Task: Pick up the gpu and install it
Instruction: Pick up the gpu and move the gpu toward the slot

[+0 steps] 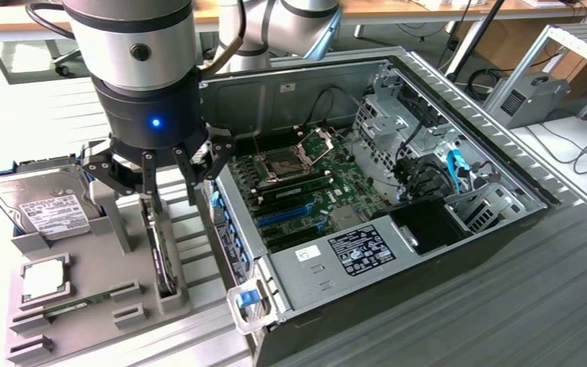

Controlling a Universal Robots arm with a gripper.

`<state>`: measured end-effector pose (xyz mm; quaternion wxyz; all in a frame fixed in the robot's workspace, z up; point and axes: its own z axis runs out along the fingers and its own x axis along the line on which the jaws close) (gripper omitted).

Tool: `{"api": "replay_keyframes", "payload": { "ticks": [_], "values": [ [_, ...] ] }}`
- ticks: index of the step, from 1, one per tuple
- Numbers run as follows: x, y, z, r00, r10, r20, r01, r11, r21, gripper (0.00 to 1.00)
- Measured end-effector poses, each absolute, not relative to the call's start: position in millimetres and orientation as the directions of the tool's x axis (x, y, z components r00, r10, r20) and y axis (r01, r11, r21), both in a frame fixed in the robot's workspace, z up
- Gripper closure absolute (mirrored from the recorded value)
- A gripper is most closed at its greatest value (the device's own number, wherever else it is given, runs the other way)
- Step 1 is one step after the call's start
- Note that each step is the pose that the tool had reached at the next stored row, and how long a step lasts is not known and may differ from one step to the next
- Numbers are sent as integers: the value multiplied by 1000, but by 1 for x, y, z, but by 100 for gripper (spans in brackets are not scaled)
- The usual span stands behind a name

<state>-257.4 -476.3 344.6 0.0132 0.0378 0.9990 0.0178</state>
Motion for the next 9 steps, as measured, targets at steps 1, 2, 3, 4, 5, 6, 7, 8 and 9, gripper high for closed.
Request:
{"api": "replay_keyframes", "payload": {
  "ticks": [1, 2, 3, 4, 5, 6, 7, 8, 9],
  "values": [
    [-257, -476, 344, -997, 76, -25, 75, 997, 37, 58],
    [-257, -476, 344, -997, 76, -25, 75, 997, 37, 58],
    [-257, -476, 344, -997, 76, -25, 75, 997, 37, 58],
    [-257, -476, 344, -997, 76, -25, 75, 997, 37, 58],
    [-257, -476, 344, -997, 76, -25, 75, 997, 37, 58],
    [-257, -476, 343, -997, 76, -25, 75, 997, 37, 58],
    [-257, -476, 343, -997, 76, -25, 75, 997, 37, 58],
    [-257, -476, 342, -997, 76, -25, 75, 997, 37, 58],
    [-257, -476, 342, -997, 76, -25, 75, 997, 37, 58]
  ]
}}
